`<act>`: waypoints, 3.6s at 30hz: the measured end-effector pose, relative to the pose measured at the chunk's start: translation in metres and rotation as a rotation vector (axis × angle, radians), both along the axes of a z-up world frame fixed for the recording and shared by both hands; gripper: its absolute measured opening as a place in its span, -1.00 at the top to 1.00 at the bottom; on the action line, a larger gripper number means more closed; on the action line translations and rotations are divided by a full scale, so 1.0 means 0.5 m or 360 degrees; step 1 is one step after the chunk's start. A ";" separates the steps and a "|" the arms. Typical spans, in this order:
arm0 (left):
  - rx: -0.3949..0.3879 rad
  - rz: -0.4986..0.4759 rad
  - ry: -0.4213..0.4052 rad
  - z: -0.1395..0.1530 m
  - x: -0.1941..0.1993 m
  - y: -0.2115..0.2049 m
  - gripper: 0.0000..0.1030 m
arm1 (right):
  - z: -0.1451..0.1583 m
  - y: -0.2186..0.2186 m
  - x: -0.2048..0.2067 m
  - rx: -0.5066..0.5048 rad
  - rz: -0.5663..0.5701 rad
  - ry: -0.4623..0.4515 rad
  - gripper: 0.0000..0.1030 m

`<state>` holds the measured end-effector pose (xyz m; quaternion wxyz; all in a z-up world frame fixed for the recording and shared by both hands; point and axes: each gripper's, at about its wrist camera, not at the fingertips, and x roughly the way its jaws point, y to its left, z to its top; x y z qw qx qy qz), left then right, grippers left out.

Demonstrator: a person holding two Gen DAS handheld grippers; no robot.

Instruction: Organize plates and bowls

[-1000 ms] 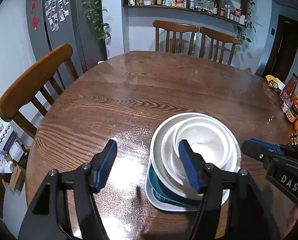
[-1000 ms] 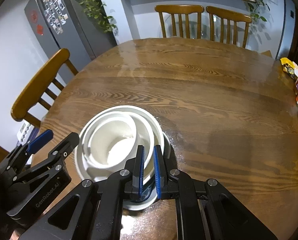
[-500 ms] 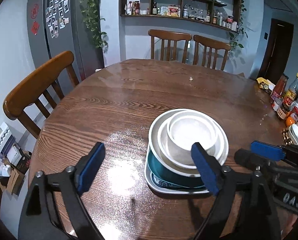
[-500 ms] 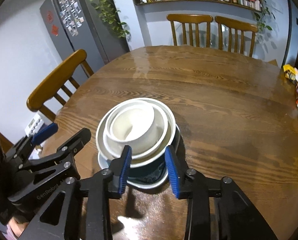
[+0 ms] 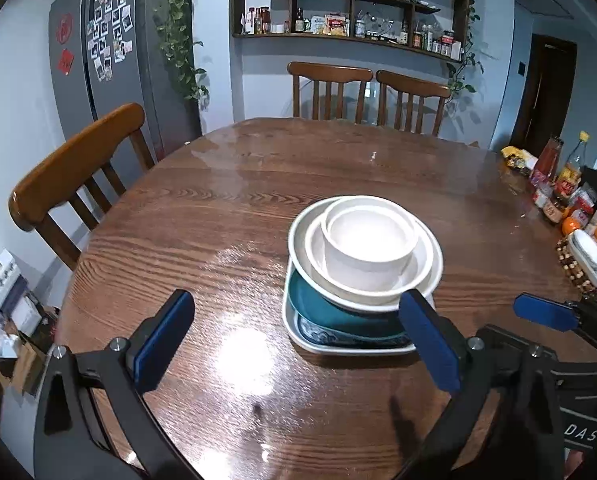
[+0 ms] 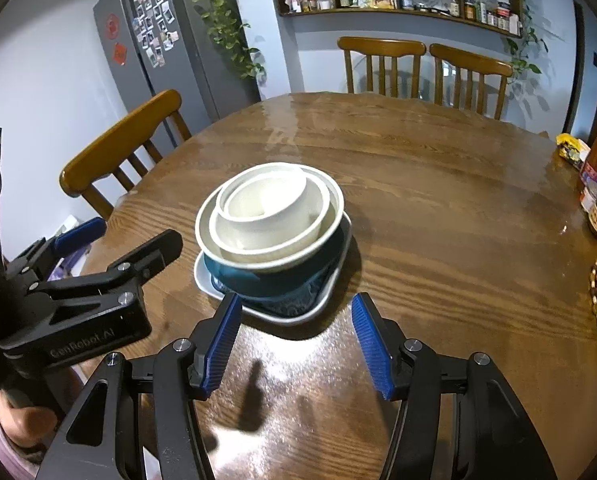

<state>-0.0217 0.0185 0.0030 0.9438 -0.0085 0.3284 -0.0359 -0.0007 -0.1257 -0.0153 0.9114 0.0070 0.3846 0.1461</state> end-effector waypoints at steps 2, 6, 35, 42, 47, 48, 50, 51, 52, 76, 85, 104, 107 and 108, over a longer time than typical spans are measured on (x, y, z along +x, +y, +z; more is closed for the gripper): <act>0.0002 -0.0003 -0.0004 -0.004 -0.010 -0.001 -0.98 | -0.002 -0.003 -0.012 -0.0016 -0.0011 -0.0030 -0.17; 0.0049 0.0003 -0.0036 -0.010 -0.024 -0.007 -0.98 | -0.010 -0.005 -0.026 -0.0026 -0.0033 -0.0065 -0.55; 0.0083 -0.0023 0.0105 -0.037 -0.029 0.018 -0.98 | -0.060 0.016 -0.017 -0.0059 -0.0016 0.0022 -0.65; 0.0086 -0.0031 0.0116 -0.041 -0.027 0.021 -0.98 | -0.065 0.022 -0.016 -0.0075 -0.0011 0.0046 -0.65; 0.0091 -0.0032 0.0125 -0.043 -0.025 0.021 -0.98 | -0.067 0.025 -0.012 -0.0076 -0.0007 0.0053 -0.65; 0.0093 -0.0030 0.0129 -0.044 -0.024 0.020 -0.98 | -0.069 0.026 -0.010 -0.0077 -0.0006 0.0056 -0.65; 0.0099 -0.0029 0.0130 -0.045 -0.022 0.020 -0.98 | -0.071 0.027 -0.007 -0.0079 -0.0002 0.0063 -0.65; 0.0102 -0.0030 0.0135 -0.046 -0.021 0.019 -0.98 | -0.071 0.027 -0.004 -0.0080 -0.0003 0.0065 -0.65; 0.0103 -0.0031 0.0137 -0.047 -0.020 0.020 -0.98 | -0.072 0.028 -0.003 -0.0079 -0.0001 0.0066 -0.65; 0.0129 -0.0036 0.0152 -0.052 -0.014 0.015 -0.98 | -0.075 0.035 0.002 -0.0076 0.0007 0.0079 -0.65; 0.0131 -0.0037 0.0151 -0.052 -0.015 0.015 -0.98 | -0.075 0.034 0.001 -0.0075 0.0008 0.0080 -0.65; 0.0129 -0.0043 0.0149 -0.051 -0.013 0.022 -0.98 | -0.076 0.037 -0.001 -0.0078 0.0010 0.0081 -0.65; 0.0122 -0.0040 0.0150 -0.053 -0.010 0.025 -0.98 | -0.078 0.038 -0.002 -0.0079 0.0010 0.0082 -0.65; 0.0117 -0.0041 0.0150 -0.054 -0.009 0.026 -0.98 | -0.078 0.038 -0.002 -0.0080 0.0012 0.0082 -0.65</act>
